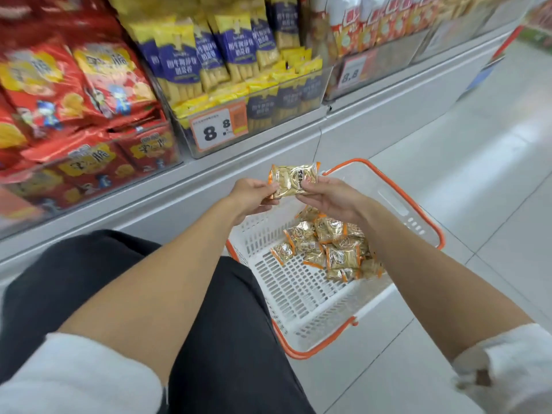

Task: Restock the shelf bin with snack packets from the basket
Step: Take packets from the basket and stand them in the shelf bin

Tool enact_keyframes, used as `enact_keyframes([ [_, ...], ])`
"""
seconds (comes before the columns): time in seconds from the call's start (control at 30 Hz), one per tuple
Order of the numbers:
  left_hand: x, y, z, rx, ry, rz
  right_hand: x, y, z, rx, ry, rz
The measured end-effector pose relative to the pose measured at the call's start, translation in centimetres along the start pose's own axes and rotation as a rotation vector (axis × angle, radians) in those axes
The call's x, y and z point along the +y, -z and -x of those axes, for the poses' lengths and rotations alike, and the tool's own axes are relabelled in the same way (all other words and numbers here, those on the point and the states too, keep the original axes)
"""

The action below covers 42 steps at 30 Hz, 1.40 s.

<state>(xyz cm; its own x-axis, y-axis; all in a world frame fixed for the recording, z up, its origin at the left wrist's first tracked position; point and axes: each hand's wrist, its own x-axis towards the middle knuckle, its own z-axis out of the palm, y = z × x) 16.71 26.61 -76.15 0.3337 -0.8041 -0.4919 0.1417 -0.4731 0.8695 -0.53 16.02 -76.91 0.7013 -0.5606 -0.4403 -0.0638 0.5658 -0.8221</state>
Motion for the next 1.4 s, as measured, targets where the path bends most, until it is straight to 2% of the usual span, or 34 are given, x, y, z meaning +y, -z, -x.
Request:
enact_keyframes([
  [0.27, 10.5, 4.3, 6.6, 0.003, -0.220, 0.088, -11.0, -7.6, 4.5, -0.042, 0.182, 0.333],
  [0.4, 14.7, 7.1, 10.0, -0.018, -0.263, 0.192, -15.4, -12.8, 6.4, 0.092, 0.389, 0.265],
  [0.5, 18.4, 9.2, 12.4, 0.000, -0.338, 0.050, -18.3, -16.8, 7.0, 0.154, 0.546, 0.203],
  [0.57, 21.2, 11.0, 14.0, 0.074, -0.441, -0.101, -19.8, -19.5, 7.3, 0.169, 0.611, 0.288],
  [0.67, 25.8, 14.2, 16.6, 0.166, -0.610, -0.205, -22.1, -24.0, 7.6, 0.207, 0.708, 0.440],
  [0.83, 31.3, 19.0, 18.6, 0.349, -0.764, -0.283, -25.5, -31.5, 6.3, 0.122, 0.811, 0.476],
  [0.93, 33.4, 22.5, 18.4, 0.399, -0.790, -0.227, -27.0, -35.2, 4.2, 0.111, 0.829, 0.569],
  [1.03, 35.0, 25.9, 17.5, 0.403, -0.784, -0.081, -28.8, -38.6, 1.3, 0.150, 0.934, 0.728],
  [1.17, 37.8, 30.4, 15.3, 0.430, -0.794, -0.011, -32.2, -42.3, -3.4, 0.164, 1.021, 0.772],
  [1.27, 39.4, 33.9, 12.6, 0.511, -0.694, -0.176, -33.7, -43.7, -7.6, 0.202, 1.005, 0.940],
  [1.33, 39.5, 35.8, 10.8, 0.620, -0.635, -0.493, -33.8, -44.4, -10.9, 0.216, 0.966, 1.121],
  [1.4, 39.0, 37.3, 9.1, 0.650, -0.614, -0.726, -33.4, -45.2, -13.7, 0.222, 0.846, 1.354],
])
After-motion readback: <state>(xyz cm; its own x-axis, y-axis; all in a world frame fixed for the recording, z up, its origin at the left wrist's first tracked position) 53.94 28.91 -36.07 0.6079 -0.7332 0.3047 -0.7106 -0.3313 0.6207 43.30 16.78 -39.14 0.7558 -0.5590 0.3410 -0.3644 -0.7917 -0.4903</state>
